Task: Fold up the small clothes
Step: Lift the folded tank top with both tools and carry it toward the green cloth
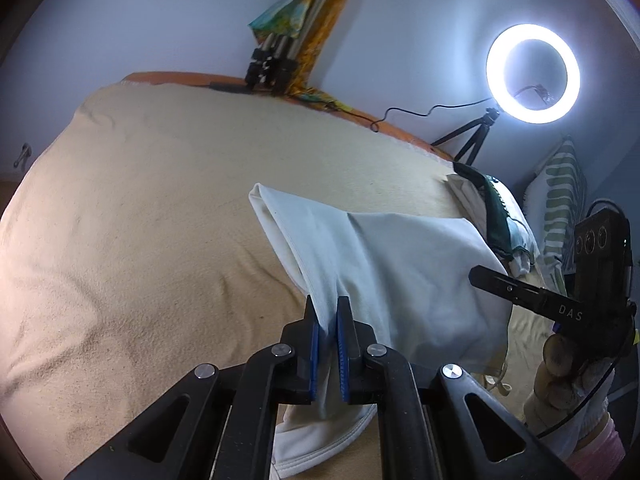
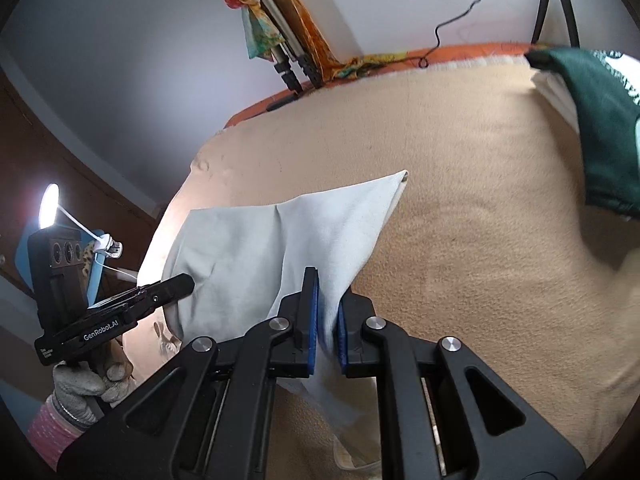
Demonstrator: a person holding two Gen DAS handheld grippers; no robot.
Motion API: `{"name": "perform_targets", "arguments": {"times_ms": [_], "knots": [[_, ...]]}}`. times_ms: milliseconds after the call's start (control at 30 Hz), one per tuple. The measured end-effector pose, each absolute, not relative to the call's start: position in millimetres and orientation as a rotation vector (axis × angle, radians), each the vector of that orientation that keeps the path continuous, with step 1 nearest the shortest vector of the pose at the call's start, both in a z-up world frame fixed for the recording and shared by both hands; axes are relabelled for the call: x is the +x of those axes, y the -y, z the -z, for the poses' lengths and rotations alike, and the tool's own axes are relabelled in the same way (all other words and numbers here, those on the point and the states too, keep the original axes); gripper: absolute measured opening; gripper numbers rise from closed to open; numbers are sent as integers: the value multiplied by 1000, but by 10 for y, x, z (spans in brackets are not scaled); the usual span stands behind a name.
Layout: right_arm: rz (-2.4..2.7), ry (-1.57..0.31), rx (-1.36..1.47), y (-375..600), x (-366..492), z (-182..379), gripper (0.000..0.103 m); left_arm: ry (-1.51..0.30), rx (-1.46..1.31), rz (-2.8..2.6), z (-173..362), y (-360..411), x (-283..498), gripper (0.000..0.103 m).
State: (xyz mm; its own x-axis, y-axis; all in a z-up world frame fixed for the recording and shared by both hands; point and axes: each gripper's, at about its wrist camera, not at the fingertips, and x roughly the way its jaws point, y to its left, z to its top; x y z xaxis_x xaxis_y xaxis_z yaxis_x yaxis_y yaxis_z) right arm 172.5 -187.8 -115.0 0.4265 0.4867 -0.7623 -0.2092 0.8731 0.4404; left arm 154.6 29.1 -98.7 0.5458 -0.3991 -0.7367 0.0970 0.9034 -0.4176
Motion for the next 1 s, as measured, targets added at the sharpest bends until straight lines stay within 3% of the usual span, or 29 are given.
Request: {"name": "perform_targets", "arguments": {"times_ms": [400, 1000], "knots": [[-366, -936, 198, 2307, 1502, 672, 9, -863, -300, 419, 627, 352, 1674, 4], [-178, -826, 173, 3817, 1708, 199, 9, -765, -207, 575, 312, 1922, 2211, 4]]}}
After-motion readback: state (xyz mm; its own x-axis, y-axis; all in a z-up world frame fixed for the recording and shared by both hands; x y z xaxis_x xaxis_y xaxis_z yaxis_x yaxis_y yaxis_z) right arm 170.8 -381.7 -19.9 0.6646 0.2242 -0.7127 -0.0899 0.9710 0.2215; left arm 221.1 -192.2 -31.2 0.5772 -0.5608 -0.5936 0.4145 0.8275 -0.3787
